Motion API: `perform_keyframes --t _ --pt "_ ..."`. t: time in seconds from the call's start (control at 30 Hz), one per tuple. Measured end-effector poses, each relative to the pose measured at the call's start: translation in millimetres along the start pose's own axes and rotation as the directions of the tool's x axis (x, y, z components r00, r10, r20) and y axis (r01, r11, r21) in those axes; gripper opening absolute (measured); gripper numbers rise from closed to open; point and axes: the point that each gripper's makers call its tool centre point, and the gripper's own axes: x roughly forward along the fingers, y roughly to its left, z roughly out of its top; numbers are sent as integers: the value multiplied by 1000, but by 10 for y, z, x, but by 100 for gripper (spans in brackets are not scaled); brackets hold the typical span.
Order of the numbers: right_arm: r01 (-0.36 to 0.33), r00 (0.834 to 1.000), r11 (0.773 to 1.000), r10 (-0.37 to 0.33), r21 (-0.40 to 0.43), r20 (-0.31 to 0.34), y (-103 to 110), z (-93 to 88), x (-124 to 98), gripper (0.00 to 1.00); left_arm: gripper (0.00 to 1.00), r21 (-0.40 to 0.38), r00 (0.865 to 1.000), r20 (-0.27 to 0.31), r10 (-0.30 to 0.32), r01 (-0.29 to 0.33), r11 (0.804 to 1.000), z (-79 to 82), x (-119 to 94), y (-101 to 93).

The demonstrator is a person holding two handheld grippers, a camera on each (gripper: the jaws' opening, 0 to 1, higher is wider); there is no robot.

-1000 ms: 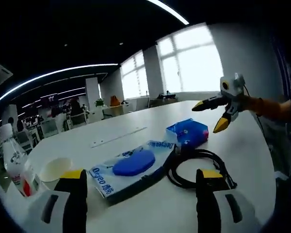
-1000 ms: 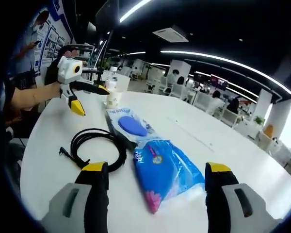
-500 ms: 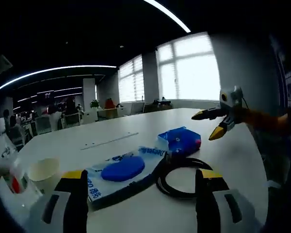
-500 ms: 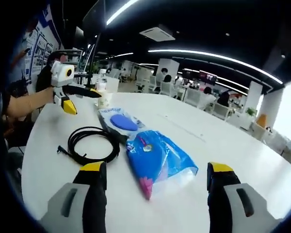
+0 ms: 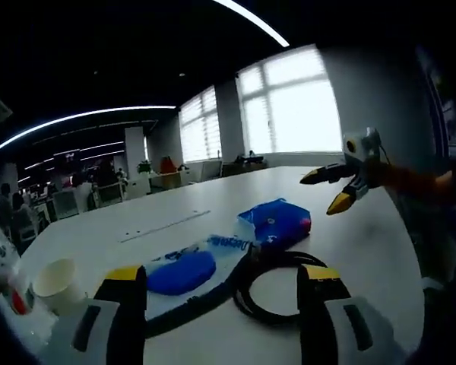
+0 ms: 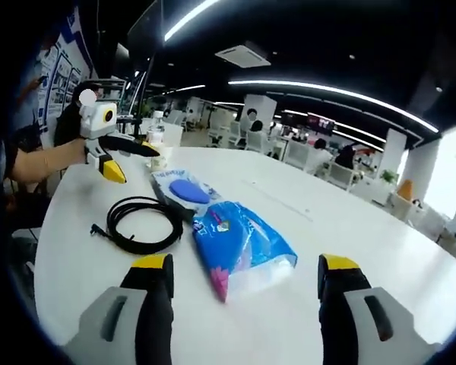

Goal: Arrange the tabletop items into an orderly group along one side of the table until the central work area is clear of visible clutter.

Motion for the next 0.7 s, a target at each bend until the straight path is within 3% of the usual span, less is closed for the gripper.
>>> perform_keyframes --t 0.17,0.7 --pt "12 1000 1000 -12 5 4 -78 -13 -61 72 80 21 1000 10 -10 10 1000 68 76 -105" --pt "26 1000 1000 -26 0 -1 -177 -72 -146 65 79 15 1000 4 -15 15 1000 103 142 -168"
